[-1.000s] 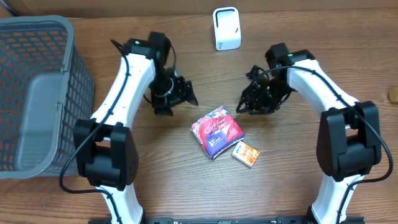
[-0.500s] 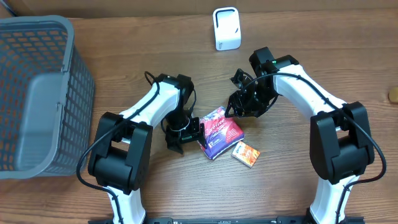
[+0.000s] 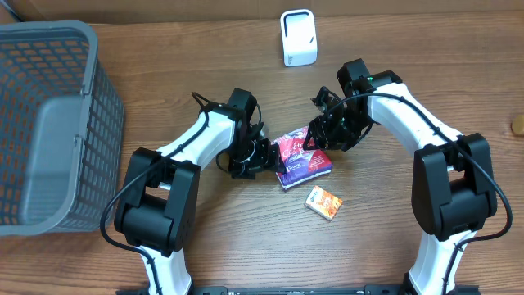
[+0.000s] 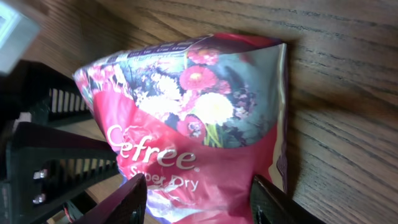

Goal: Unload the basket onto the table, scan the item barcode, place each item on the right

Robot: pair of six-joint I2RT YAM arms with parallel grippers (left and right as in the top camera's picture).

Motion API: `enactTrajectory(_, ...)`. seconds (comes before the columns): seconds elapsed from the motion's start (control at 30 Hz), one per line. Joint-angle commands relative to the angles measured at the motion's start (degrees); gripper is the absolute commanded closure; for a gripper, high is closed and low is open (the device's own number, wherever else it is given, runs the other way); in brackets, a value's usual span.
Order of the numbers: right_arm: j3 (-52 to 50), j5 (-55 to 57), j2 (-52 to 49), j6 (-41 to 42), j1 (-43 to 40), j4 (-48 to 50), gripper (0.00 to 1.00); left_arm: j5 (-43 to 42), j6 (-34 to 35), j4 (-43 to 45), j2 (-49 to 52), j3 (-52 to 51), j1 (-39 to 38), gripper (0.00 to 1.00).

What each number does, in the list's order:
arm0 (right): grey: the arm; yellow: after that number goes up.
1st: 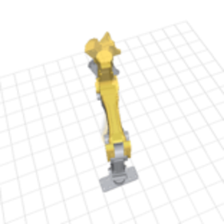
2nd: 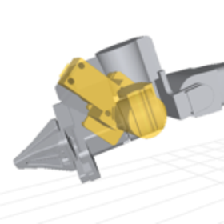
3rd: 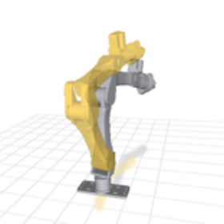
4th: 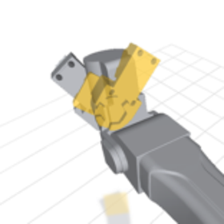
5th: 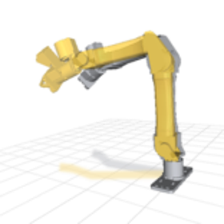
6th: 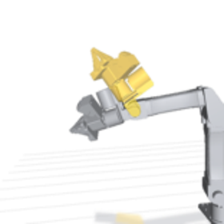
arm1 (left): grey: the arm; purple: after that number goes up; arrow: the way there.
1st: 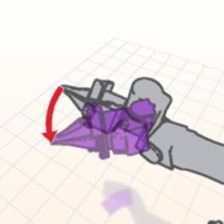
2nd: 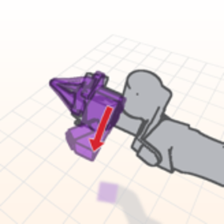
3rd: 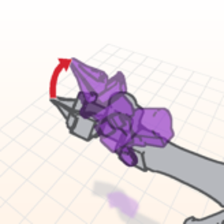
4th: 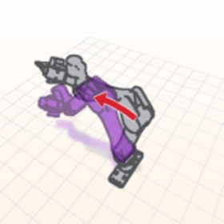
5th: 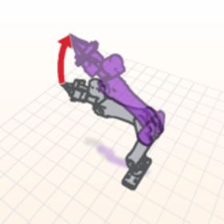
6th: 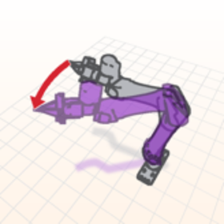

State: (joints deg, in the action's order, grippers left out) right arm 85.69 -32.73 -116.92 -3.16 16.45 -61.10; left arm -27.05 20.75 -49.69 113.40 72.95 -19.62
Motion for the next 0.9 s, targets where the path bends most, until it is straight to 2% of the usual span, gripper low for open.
enactTrajectory(0.0,-0.3,-1.9,1.7,0.1,0.7,0.3,0.46,3.5,-1.7,0.4,0.5,5.0,2.6,0.21)
enactTrajectory(0.23,-0.4,4.7,1.7,0.4,0.6,1.4,0.47,3.2,-1.5,-9.5,0.5,14.1,8.2,0.22)
enactTrajectory(0.37,-0.4,4.9,1.7,4.7,0.2,3.8,0.47,3.3,-1.5,-12.8,0.5,14.6,8.8,0.21)
enactTrajectory(0.63,-0.6,11.3,1.7,9.0,0.2,5.1,0.47,3.5,-1.5,-14.8,0.5,13.8,7.6,0.19)
enactTrajectory(0.87,-4.8,4.3,1.7,8.7,0.2,7.4,0.47,4.8,-1.4,-14.3,0.5,13.8,6.1,0.15)
